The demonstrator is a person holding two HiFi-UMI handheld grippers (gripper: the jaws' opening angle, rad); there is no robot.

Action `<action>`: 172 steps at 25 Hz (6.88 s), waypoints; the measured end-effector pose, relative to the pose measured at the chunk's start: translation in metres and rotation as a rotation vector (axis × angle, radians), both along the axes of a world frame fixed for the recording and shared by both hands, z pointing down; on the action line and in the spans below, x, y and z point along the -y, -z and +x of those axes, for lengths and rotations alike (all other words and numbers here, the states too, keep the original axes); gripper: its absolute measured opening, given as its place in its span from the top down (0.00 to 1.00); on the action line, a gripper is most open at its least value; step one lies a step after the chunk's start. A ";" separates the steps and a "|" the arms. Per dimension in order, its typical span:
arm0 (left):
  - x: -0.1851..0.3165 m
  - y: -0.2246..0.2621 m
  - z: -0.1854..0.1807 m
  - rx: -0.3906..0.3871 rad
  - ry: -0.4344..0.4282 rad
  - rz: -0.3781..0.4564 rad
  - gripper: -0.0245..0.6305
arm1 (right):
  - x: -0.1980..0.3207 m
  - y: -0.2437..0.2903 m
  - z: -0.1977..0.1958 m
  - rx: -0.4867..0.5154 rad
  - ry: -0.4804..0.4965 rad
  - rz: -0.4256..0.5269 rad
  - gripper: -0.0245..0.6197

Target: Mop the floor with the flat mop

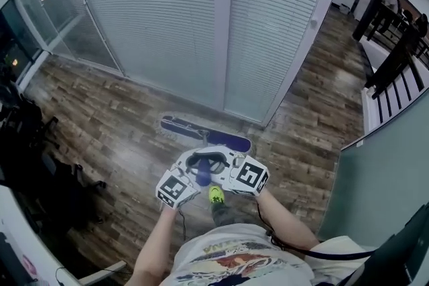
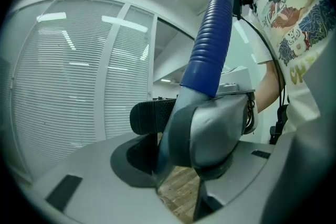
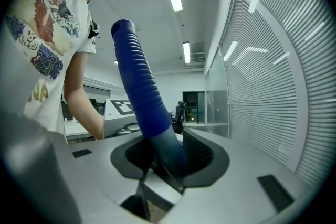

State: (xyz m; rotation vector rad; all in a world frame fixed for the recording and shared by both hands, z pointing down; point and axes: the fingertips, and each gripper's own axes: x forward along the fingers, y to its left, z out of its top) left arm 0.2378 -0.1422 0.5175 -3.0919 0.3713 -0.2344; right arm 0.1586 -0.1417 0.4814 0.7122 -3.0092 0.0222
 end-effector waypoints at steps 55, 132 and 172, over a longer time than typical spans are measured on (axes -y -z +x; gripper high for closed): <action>-0.563 -0.032 -0.113 -0.010 0.198 -0.073 0.73 | -0.586 -0.022 -0.111 0.096 0.298 -0.009 0.69; 0.138 -0.074 -0.151 0.049 0.096 -0.162 0.67 | 0.121 -0.065 -0.150 0.079 0.194 -0.148 0.62; -0.449 -0.081 -0.254 0.062 0.261 -0.166 0.67 | -0.478 -0.069 -0.246 0.085 0.338 -0.146 0.62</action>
